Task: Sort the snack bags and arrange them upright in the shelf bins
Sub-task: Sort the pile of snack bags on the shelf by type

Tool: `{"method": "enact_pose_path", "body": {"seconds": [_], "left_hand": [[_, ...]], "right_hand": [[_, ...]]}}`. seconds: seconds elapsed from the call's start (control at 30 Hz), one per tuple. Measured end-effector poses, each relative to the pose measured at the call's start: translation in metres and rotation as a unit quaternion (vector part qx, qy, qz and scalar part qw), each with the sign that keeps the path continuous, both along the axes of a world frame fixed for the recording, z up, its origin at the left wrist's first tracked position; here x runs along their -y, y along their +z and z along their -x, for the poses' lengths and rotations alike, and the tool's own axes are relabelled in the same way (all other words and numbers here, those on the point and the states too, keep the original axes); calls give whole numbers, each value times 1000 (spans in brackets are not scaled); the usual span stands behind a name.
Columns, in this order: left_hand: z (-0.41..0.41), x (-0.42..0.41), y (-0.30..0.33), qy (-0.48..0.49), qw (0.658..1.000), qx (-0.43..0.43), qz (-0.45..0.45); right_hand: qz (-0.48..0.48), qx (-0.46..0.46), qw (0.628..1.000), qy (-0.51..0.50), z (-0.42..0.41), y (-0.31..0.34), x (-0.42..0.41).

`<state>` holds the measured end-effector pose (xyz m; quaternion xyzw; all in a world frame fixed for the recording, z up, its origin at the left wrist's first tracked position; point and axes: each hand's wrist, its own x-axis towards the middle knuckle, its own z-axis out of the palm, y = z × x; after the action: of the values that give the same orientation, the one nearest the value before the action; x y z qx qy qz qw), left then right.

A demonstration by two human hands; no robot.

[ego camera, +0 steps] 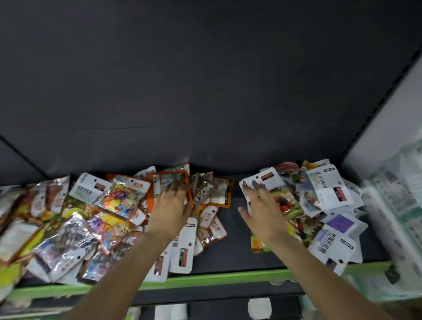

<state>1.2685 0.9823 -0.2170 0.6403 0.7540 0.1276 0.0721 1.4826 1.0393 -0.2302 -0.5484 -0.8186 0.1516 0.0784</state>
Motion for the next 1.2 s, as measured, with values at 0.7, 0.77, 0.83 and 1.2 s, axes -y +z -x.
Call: {"method": "enact_pose_path", "body": {"seconds": [0.7, 0.77, 0.83, 1.2], "left_hand": [[194, 60, -17, -32, 984, -73, 160], [183, 62, -14, -58, 987, -74, 132], [165, 65, -12, -113, 988, -65, 81], [98, 49, -20, -128, 970, -108, 175]], "right_hand": [[133, -99, 979, -120, 149, -7, 74], [120, -111, 976, -145, 151, -5, 71], [115, -122, 975, -145, 154, -1, 71], [-30, -133, 969, -206, 81, 30, 47]]}}
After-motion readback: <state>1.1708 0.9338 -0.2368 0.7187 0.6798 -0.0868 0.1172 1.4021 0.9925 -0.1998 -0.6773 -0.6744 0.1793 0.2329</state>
